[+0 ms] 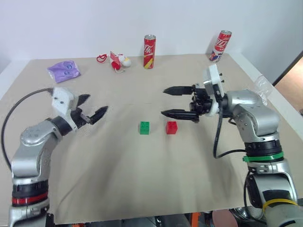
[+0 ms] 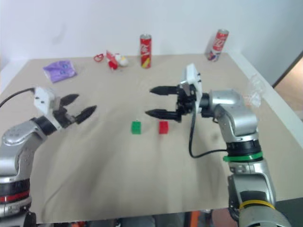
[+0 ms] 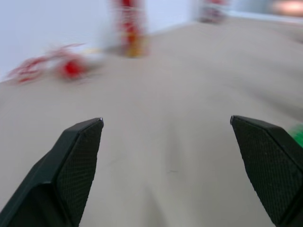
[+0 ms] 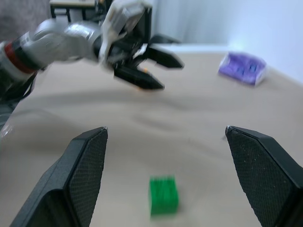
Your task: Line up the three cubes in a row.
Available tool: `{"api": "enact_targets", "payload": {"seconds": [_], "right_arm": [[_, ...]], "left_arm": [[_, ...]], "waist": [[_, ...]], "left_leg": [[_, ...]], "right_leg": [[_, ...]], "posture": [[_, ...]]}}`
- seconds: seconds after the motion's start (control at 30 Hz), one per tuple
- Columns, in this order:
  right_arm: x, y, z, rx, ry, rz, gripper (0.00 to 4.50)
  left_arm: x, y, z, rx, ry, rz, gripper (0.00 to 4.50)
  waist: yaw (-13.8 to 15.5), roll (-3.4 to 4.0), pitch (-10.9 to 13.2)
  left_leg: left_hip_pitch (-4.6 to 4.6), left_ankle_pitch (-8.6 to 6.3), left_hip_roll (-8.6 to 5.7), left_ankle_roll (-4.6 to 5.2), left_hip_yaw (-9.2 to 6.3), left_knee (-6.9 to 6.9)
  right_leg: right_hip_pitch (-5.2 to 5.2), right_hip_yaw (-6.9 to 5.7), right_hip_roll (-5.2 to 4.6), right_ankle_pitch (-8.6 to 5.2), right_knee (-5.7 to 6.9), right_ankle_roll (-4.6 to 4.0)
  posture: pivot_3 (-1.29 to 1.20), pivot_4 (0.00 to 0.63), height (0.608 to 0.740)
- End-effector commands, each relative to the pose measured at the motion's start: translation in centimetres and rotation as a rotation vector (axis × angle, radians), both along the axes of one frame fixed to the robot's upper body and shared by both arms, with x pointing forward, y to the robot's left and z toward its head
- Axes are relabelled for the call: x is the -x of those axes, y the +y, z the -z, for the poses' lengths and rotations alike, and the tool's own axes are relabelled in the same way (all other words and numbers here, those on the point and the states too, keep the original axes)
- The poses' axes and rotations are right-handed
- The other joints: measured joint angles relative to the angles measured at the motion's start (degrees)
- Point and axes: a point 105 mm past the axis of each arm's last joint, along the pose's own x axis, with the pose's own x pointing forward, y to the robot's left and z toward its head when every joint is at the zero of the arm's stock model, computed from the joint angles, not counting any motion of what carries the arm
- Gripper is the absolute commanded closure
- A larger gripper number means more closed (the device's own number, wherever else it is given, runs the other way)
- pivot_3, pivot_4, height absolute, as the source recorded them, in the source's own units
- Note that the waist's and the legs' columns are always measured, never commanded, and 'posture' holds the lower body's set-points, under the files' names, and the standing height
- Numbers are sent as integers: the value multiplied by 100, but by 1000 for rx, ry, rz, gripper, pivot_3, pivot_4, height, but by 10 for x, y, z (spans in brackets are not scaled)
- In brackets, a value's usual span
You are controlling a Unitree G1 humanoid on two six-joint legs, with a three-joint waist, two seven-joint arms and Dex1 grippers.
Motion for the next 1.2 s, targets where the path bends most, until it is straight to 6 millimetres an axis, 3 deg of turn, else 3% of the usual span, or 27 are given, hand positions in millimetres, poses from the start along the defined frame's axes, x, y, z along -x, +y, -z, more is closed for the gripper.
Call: {"api": "enact_targets", "payload": {"seconds": [0.03,0.2,0.4,0.57,1.2], "right_arm": [[12,16,-17,-23,-80,-56,375],[12,23,-12,-24,-70,-90,375],[15,26,-10,-22,-59,-134,375],[18,28,-5,-15,-49,-154,375],[26,38,0,-28,-43,-111,375]], "left_arm": [[11,30,-13,69,-31,-318,53],[25,55,6,201,80,-614,53],[40,58,26,279,176,-742,53],[51,72,36,294,202,-885,53],[36,88,65,250,295,-899,53]], "waist": [[1,0,0],[1,-1,0],[1,-3,0],[0,-4,0],[-2,-8,0]], "left_leg": [[1,1,-2,-1,-1,3],[22,3,-8,-2,2,6],[22,3,-7,-2,1,1],[23,2,-7,-3,0,-2],[22,2,-7,-4,2,-9]], "right_leg": [[3,-1,1,2,-1,2],[26,3,-2,8,-7,5],[25,1,0,5,-9,0],[24,2,2,4,-9,-2],[19,3,1,-12,-14,-30]], "posture": [[0,150,740],[0,150,740],[0,150,740],[0,150,740],[0,150,740]]}}
